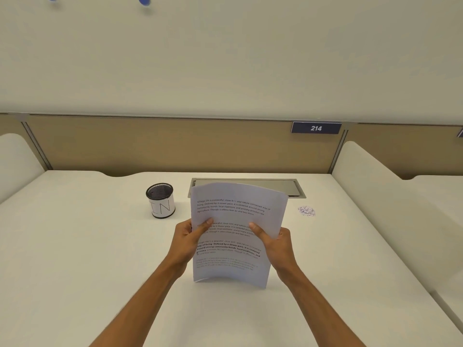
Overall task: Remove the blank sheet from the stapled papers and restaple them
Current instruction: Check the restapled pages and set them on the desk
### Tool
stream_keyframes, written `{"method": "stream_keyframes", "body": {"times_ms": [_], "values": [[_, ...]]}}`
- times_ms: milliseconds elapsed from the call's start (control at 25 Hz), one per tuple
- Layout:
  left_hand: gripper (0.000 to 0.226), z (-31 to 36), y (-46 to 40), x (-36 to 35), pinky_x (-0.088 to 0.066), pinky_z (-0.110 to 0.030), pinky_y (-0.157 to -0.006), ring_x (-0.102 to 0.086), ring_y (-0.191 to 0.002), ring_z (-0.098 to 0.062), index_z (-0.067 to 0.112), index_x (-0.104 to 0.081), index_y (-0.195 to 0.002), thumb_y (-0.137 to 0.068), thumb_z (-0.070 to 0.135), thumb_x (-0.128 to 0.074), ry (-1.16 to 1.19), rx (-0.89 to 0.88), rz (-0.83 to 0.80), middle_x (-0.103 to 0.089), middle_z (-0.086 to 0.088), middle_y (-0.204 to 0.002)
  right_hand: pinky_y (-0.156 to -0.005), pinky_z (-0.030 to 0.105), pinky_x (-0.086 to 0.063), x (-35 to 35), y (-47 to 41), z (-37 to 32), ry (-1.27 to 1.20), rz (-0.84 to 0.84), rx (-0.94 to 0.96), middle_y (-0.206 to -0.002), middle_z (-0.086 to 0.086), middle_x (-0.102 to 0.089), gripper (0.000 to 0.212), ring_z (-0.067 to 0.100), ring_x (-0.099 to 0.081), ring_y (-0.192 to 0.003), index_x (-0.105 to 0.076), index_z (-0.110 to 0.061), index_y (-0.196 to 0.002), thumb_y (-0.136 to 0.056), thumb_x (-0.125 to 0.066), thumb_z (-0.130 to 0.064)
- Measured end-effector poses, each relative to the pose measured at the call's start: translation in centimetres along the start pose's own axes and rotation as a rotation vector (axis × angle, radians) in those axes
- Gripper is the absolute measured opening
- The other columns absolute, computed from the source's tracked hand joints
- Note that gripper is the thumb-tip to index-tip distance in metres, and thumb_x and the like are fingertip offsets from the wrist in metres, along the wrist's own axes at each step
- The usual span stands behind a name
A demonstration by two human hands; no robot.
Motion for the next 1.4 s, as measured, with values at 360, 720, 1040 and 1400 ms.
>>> {"method": "stream_keyframes", "body": {"times_ms": [360, 720, 1040, 1400], "values": [[0.021, -0.6, 0.3, -0.1, -0.06, -0.041, -0.075, -0.073, -0.086, -0.03, 0.01, -0.071, -0.107, -0.092, 0.022, -0.062, -0.011, 0.006, -0.005, -0.076, -0.007, -0.096, -0.062, 0.026, -0.056, 0.1, 0.1, 0.7, -0.013, -0.003, -0.008, -0.087, 0.006, -0.077, 0.015, 0.022, -0.074, -0.078, -0.073, -0.009, -0.096, -0.086, -0.069, -0.02], [0.022, -0.4, -1.9, 0.5, -0.06, -0.044, -0.074, -0.073, -0.086, -0.032, 0.004, -0.071, -0.103, -0.09, 0.021, -0.066, -0.018, 0.134, -0.01, -0.076, -0.013, -0.096, -0.068, 0.041, -0.061, 0.9, -1.4, 1.1, 0.186, -0.054, 0.014, -0.086, 0.005, -0.077, 0.018, 0.024, -0.074, -0.077, -0.074, -0.006, -0.092, -0.087, -0.07, -0.023], [0.025, -4.2, -4.3, 1.3, -0.055, -0.048, -0.09, -0.071, -0.096, -0.033, 0.003, -0.067, -0.11, -0.095, 0.022, -0.059, 0.024, 0.298, -0.022, -0.074, -0.015, -0.104, -0.081, 0.042, -0.058, 1.3, -1.7, 6.0, 0.031, -0.121, -0.276, -0.097, 0.013, -0.075, 0.021, 0.03, -0.073, -0.09, -0.073, -0.002, -0.1, -0.084, -0.072, -0.014], [0.021, -8.8, -5.0, 2.8, -0.059, -0.039, -0.067, -0.072, -0.077, -0.029, 0.002, -0.069, -0.099, -0.098, 0.018, -0.055, -0.039, 0.348, 0.134, -0.075, -0.015, -0.091, -0.068, 0.027, -0.056, 2.1, -1.7, 10.6, 0.094, -0.097, -0.409, -0.094, 0.007, -0.076, 0.026, 0.019, -0.072, -0.083, -0.074, -0.005, -0.094, -0.084, -0.072, -0.029]]}}
Point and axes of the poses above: each hand's wrist, its own y-axis away from the middle knuckle, its own x-axis out of the back of the hand, z = x × y, the point moved 7 cm from there along -y, towards the middle knuckle
